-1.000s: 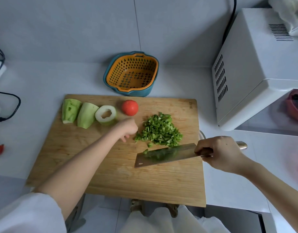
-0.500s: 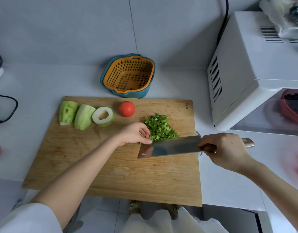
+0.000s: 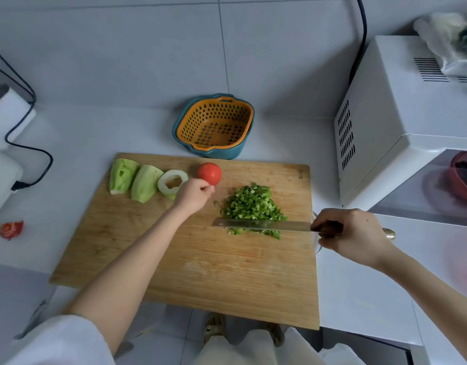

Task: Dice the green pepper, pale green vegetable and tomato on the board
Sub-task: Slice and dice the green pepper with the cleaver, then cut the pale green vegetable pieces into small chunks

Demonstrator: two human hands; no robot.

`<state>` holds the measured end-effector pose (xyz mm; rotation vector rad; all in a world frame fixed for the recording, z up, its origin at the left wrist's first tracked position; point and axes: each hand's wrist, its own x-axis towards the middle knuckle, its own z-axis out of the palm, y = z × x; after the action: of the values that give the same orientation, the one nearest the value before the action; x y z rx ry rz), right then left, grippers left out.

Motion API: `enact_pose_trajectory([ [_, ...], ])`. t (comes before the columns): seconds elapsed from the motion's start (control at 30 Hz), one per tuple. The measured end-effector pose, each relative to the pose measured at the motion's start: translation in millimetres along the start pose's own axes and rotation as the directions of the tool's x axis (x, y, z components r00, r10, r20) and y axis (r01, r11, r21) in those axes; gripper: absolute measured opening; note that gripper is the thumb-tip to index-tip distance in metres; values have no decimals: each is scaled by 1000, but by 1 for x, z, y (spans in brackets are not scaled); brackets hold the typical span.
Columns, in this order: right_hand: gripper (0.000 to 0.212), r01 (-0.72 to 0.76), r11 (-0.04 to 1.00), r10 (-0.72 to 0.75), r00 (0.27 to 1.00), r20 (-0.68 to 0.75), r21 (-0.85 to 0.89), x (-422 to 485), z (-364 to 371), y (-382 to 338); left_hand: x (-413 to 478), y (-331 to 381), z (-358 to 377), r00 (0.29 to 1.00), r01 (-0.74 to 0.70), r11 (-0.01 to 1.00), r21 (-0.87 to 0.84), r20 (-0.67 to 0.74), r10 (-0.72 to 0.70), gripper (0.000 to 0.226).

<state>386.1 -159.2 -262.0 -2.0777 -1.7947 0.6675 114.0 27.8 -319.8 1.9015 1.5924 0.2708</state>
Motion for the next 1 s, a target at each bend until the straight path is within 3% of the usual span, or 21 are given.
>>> enact_pose_trajectory([
  [0.1, 27, -92, 985, 82, 994, 68, 147, 8, 5, -14, -1, -34, -20, 983, 83, 996, 30, -166, -77, 16],
  [0.27, 29, -176, 938, 150, 983, 109, 298, 18, 26, -47, -7, -71, -50, 938, 203, 951, 232, -324, -121, 48],
  [0.37, 25, -176, 940, 159, 984, 81, 292, 23, 44, -77, -3, -75, -55, 970, 132, 888, 440, -241, -25, 67],
  [0.47, 17, -224, 932, 215, 974, 65, 284, 26, 71, -107, 17, -73, -59, 998, -17, 754, 656, -31, 49, 93],
  [0.63, 18, -350, 911, 353, 935, 26, 220, 31, 116, -152, 57, -76, -65, 972, -209, 654, 728, 228, 56, 115],
  [0.83, 18, -457, 868, 477, 876, -71, 194, 33, 150, -196, 78, -95, -65, 910, -414, 612, 674, 298, 288, 95],
  [1.0, 18, -544, 815, 568, 818, -90, 202, 25, 173, -218, 61, -97, -73, 887, -445, 642, 625, 212, 410, 78],
])
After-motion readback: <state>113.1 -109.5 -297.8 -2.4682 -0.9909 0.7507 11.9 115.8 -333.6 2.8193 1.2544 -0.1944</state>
